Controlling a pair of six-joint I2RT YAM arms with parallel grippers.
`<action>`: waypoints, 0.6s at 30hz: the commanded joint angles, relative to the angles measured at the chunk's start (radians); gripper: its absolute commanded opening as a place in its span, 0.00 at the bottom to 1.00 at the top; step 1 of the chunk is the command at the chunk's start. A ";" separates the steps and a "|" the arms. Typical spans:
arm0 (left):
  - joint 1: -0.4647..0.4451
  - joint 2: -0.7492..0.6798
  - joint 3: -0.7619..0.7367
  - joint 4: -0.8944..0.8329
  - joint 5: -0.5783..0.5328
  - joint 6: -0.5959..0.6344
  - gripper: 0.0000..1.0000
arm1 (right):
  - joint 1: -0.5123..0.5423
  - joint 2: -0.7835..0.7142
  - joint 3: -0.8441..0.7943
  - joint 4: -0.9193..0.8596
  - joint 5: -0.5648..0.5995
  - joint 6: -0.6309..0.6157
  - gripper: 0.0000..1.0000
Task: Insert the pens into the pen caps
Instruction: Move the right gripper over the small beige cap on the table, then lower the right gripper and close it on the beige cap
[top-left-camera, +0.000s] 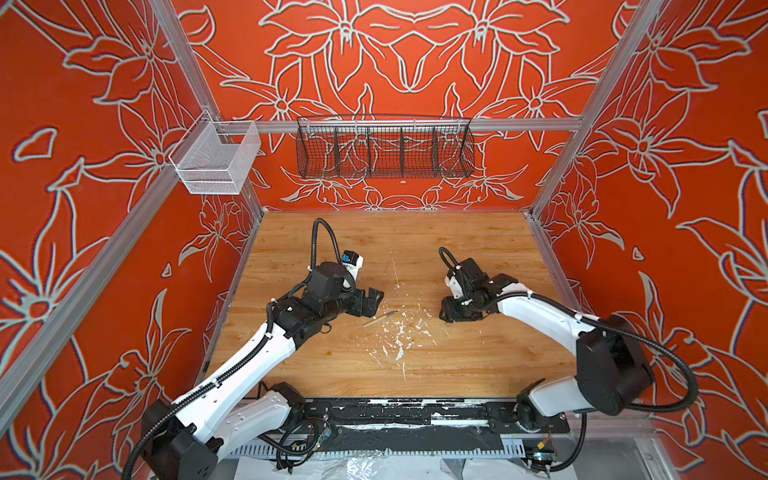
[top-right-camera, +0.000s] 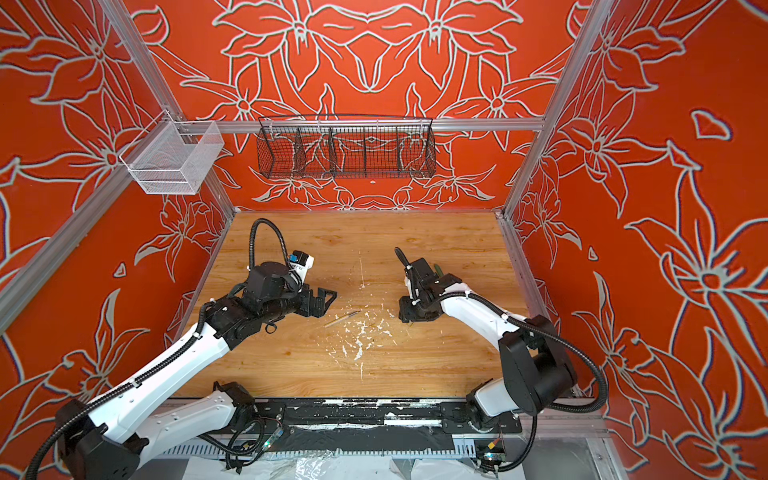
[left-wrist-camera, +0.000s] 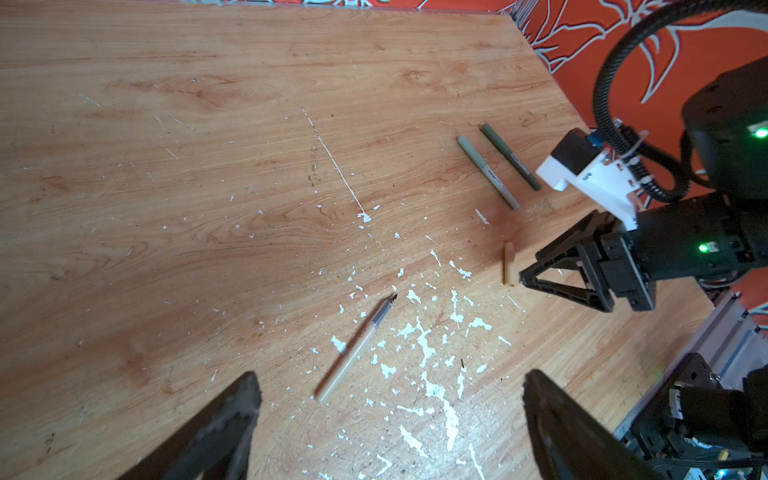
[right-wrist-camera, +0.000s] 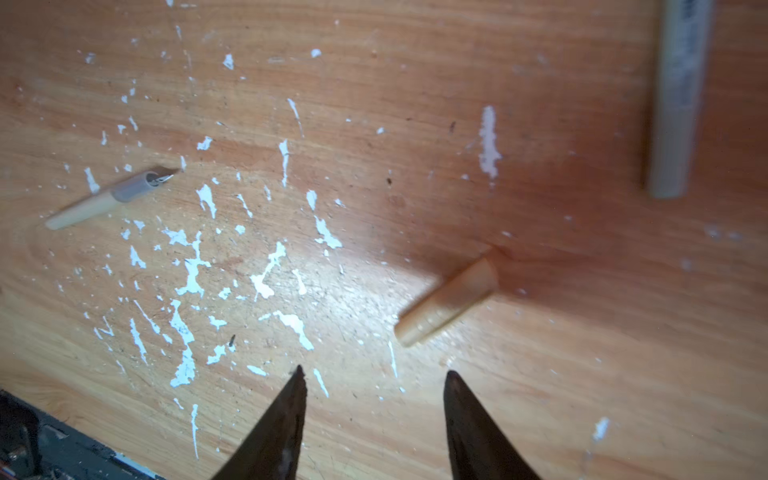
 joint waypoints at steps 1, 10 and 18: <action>-0.003 -0.014 -0.002 -0.006 -0.006 0.005 0.97 | 0.005 -0.004 -0.005 -0.052 0.108 0.088 0.54; -0.003 -0.014 -0.023 0.007 0.004 0.012 0.97 | 0.025 0.155 0.017 0.035 0.118 0.158 0.53; -0.002 -0.007 -0.016 0.010 0.006 0.015 0.97 | 0.031 0.229 0.062 -0.030 0.227 0.125 0.52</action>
